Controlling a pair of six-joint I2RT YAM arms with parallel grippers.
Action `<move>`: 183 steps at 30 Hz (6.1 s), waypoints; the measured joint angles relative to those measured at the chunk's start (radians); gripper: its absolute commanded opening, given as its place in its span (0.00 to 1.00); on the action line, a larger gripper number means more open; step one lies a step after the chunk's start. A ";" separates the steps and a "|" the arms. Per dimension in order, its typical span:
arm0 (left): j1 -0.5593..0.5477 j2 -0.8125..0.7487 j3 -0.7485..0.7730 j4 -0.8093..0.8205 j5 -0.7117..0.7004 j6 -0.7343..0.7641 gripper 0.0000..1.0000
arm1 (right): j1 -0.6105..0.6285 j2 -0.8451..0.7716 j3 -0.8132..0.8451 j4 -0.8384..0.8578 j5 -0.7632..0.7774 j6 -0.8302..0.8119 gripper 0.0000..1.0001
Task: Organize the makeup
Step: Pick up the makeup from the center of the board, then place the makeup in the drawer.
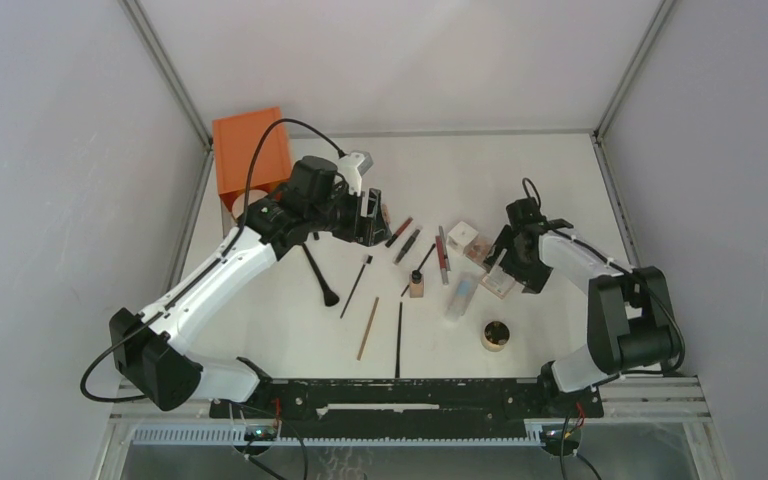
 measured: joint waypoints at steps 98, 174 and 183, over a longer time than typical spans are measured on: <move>0.006 -0.056 -0.026 -0.008 -0.148 -0.012 0.74 | 0.267 -0.034 0.309 -0.045 -0.098 -0.273 0.59; 0.676 -0.319 -0.134 0.074 0.232 -0.464 0.00 | 0.335 -0.341 0.235 0.106 -0.067 -0.297 1.00; 0.703 -0.386 -0.326 0.085 0.036 -0.673 0.00 | 0.294 -0.341 0.211 0.101 -0.098 -0.295 1.00</move>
